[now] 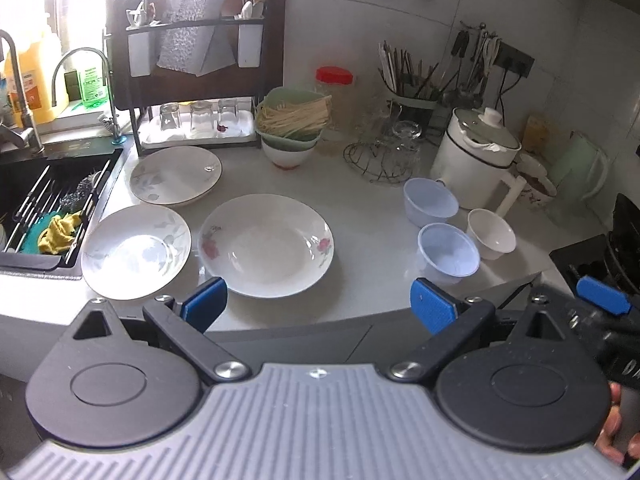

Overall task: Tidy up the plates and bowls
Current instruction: 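Move both tools toward the rim of the nearest leaf-pattern plate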

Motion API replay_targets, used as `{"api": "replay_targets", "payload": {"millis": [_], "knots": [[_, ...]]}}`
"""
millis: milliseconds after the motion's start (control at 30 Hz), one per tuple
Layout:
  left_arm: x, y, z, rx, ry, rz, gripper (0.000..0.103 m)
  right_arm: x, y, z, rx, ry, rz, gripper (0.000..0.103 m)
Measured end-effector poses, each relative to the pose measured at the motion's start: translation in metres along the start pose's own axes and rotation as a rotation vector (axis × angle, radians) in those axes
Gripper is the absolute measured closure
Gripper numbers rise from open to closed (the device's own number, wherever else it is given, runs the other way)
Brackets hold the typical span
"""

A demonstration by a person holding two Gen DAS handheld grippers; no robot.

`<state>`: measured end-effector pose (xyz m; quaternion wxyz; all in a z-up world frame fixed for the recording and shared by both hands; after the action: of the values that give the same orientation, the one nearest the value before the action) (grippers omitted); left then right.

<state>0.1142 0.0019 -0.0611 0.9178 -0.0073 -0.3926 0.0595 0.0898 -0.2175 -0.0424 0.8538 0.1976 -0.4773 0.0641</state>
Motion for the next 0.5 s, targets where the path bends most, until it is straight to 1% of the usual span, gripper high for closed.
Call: {"api": "replay_targets", "payload": {"millis": [67,167,300,500], "knots": [[0.006,0.004,-0.006,-0.012,0.0,0.0,0.003,0.005,0.002,-0.008,-0.001,-0.003,-0.021,0.0],[0.015,0.015,-0.016,-0.008,0.005,-0.011,0.003,0.008,0.01,-0.02,-0.006,0.004,-0.023,0.0],[0.026,0.037,-0.03,-0.016,0.021,-0.007,0.003,0.005,0.025,-0.038,0.007,0.028,-0.036,0.0],[0.039,0.074,-0.054,-0.022,0.054,-0.01,0.003,0.009,0.045,-0.064,0.013,0.029,-0.068,0.0]]}}
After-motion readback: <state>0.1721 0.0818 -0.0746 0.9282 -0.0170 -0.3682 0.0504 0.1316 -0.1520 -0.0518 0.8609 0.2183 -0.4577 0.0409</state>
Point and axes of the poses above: each gripper's, at about its wrist camera, not at the fingertips, and z roughly against the way its jaws point, y to its left, x to its top, the point moved 10 cm from there along -z, roughly the way its jaws point, and after that the axes turned 7 degrees about x, right-handed, at the moved point
